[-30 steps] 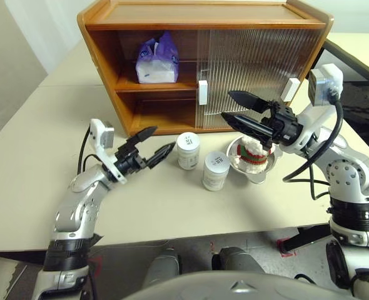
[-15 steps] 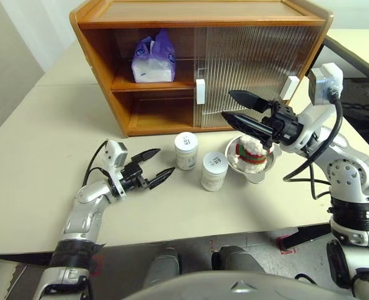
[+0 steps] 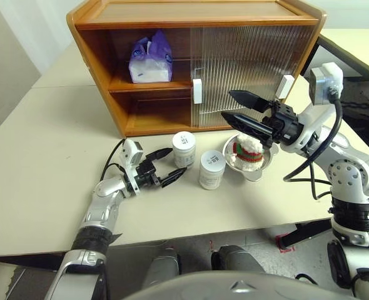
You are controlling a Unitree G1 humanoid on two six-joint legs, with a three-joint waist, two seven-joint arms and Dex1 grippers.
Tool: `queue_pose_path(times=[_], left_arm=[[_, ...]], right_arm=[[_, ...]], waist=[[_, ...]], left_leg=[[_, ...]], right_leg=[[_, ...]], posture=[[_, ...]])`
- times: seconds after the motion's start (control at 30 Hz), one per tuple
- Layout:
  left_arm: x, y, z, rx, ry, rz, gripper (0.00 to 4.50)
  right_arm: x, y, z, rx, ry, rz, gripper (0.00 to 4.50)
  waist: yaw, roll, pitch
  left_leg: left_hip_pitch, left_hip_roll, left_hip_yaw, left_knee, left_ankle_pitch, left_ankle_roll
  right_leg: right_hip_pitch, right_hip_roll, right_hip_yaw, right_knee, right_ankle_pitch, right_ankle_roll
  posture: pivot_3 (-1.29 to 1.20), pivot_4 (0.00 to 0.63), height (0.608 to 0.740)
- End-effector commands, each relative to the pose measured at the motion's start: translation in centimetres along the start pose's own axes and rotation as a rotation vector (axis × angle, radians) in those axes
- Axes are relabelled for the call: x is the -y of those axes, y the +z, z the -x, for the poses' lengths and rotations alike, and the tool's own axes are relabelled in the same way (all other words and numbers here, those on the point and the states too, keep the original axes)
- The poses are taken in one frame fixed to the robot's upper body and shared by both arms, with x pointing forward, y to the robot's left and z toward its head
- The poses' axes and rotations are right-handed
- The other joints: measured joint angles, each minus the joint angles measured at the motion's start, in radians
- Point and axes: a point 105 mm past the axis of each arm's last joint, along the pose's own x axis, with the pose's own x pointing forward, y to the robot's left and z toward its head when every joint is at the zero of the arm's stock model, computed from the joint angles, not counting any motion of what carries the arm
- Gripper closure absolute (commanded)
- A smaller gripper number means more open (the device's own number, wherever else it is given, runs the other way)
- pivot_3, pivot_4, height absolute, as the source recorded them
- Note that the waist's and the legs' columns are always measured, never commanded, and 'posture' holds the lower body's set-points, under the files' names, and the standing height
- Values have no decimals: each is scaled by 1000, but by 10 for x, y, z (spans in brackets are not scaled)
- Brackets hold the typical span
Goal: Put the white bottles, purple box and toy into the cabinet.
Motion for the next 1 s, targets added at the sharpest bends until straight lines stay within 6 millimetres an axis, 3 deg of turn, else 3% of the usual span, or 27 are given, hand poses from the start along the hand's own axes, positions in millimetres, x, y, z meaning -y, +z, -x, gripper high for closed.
queue_pose_path(times=[0.03,0.5,0.63,0.8,1.0], left_arm=[[1,2,-7,1,-10,-14,64],[2,10,-20,25,-16,-15,89],[2,10,-22,25,-9,-14,1345],[-1,12,-20,30,13,-20,1417],[-20,31,-13,80,126,-33,1417]], right_arm=[[-3,2,2,-1,1,5,0],[-3,2,2,2,-5,9,0],[-3,2,3,2,-8,10,0],[-3,2,3,2,-9,10,0],[-3,2,2,3,-4,5,0]], waist=[[-2,0,0],[-9,0,0],[-10,0,0],[-11,0,0],[-14,0,0]], left_leg=[[0,0,0,0,0,0],[0,-1,0,1,3,4],[0,-3,0,1,3,5],[0,-4,0,1,4,6],[0,-5,0,1,5,8]], right_leg=[[0,0,0,0,0,1],[1,0,0,0,-1,6],[2,0,0,0,-1,7],[2,0,1,0,-1,9],[2,0,1,0,0,9]], posture=[[-150,36,740],[-165,30,740],[-166,29,740],[-166,29,740],[-150,32,740]])
